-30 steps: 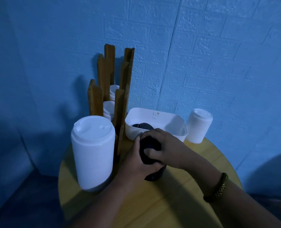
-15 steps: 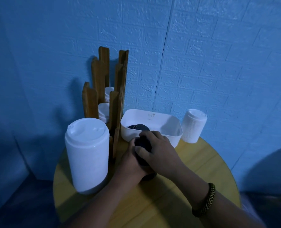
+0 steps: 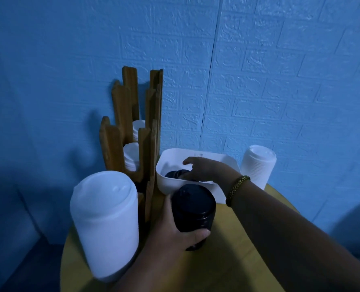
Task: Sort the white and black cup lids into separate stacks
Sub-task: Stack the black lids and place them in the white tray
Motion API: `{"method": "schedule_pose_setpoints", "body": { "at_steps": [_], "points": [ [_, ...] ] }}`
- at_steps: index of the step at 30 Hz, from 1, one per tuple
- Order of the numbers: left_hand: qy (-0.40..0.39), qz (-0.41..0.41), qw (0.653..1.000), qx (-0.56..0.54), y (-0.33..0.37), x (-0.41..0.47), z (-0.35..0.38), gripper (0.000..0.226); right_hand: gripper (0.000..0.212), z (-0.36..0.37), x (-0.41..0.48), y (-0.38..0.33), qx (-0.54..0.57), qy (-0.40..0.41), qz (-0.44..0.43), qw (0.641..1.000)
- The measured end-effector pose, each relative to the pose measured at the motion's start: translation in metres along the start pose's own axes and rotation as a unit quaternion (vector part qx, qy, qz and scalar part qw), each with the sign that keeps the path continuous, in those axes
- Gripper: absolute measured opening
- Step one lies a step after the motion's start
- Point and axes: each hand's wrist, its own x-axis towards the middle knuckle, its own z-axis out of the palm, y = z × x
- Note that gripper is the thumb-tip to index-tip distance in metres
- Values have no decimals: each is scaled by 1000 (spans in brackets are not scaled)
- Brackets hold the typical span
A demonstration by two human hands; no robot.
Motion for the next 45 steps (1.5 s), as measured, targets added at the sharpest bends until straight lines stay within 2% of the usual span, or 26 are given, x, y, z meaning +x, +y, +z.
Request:
{"method": "schedule_pose_setpoints", "body": {
  "at_steps": [3,6,9,13,15,17,19,22,25,28,30,31,33,35,37,38,41,45],
  "points": [
    [4,-2,1000,-12,1,0,1,93,63,5,18,3,-42,-48,0,998],
    [14,14,1000,-8,4,-2,0,99,59,4,13,2,-9,-27,-24,999],
    [12,24,1000,-1,4,-2,0,97,59,-10,-10,-1,91,49,-30,994],
    [23,24,999,21,8,-2,0,85,51,-32,-75,4,126,199,-39,971],
    [33,27,999,33,9,-2,0,89,50,-26,-122,11,145,237,-15,961],
    [38,25,998,39,13,-4,0,95,51,-2,-166,23,138,225,36,964],
    [47,27,997,47,15,-4,0,93,56,32,-188,38,69,180,83,978],
    [56,29,996,59,17,-5,2,90,67,74,-186,55,-37,132,106,985],
    [54,28,996,65,20,-6,2,94,81,84,-181,65,-58,141,96,984],
    [50,27,997,53,20,-9,1,96,100,74,-180,74,-5,56,59,997],
    [49,28,997,44,19,-10,1,105,98,69,-181,73,9,-6,29,1000],
    [48,28,998,39,18,-10,1,109,92,66,-182,73,10,-10,21,1000],
    [46,29,998,25,15,-10,2,111,79,54,-183,73,22,47,24,998],
    [42,32,998,19,14,-10,1,111,70,37,-186,67,62,157,8,986],
    [32,29,999,16,13,-10,1,107,71,22,-185,49,124,236,-19,964],
    [26,26,999,13,14,-10,1,103,74,18,-182,37,147,249,-36,957],
    [21,21,999,25,16,-11,2,94,79,20,-163,3,131,214,-93,964],
    [35,19,998,44,18,-10,3,83,70,34,-143,-11,81,164,-121,976]
  ]
}}
